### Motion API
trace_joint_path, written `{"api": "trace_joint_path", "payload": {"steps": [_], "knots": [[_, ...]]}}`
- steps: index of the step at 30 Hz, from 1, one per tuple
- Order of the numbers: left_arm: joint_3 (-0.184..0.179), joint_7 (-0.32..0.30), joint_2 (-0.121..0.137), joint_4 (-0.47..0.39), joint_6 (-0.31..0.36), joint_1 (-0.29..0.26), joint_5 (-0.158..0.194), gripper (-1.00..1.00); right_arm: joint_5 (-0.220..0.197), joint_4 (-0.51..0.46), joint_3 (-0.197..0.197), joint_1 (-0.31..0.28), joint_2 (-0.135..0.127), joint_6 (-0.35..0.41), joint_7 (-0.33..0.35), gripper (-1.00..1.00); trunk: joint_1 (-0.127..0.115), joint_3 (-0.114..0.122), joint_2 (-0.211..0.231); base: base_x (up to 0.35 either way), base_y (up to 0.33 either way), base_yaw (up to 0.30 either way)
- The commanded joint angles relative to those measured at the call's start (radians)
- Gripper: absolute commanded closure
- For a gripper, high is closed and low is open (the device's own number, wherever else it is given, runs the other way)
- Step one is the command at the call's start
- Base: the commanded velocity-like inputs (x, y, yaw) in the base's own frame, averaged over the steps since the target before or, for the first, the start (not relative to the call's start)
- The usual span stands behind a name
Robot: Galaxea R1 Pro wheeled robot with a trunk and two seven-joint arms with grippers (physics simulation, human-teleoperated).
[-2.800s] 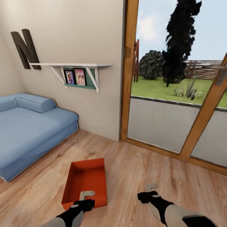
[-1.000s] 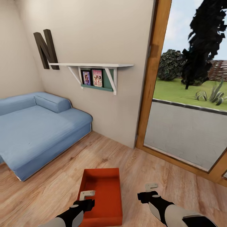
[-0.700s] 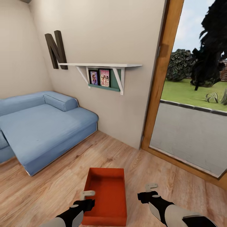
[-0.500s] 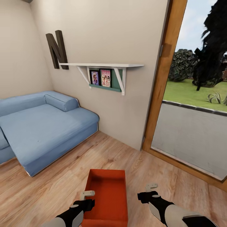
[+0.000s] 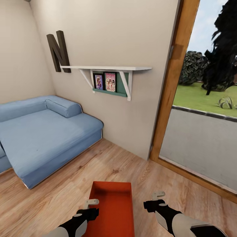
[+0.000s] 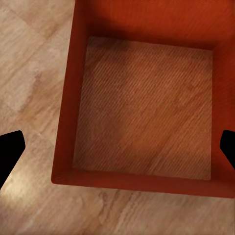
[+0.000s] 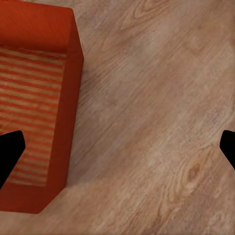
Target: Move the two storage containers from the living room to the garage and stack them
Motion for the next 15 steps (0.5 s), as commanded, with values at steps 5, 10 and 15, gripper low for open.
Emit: {"api": "trace_joint_path", "payload": {"steps": [5, 10, 15], "knots": [[0.005, 0.002, 0.0, 0.001, -0.004, -0.001, 0.001, -1.0, 0.002, 0.002, 0.007, -0.001, 0.0, -0.004, -0.005, -1.0, 0.0, -0.001, 0.0, 0.102, 0.0, 0.0], [0.005, 0.002, 0.0, 0.001, -0.004, -0.001, 0.001, -1.0, 0.002, 0.002, 0.007, -0.001, 0.0, -0.004, -0.005, -1.0, 0.0, -0.001, 0.0, 0.222, 0.0, 0.0], [0.005, 0.002, 0.0, 0.001, -0.004, -0.001, 0.001, -1.0, 0.002, 0.002, 0.007, -0.001, 0.0, -0.004, -0.005, -1.0, 0.0, -0.001, 0.0, 0.076, 0.0, 0.0]]}}
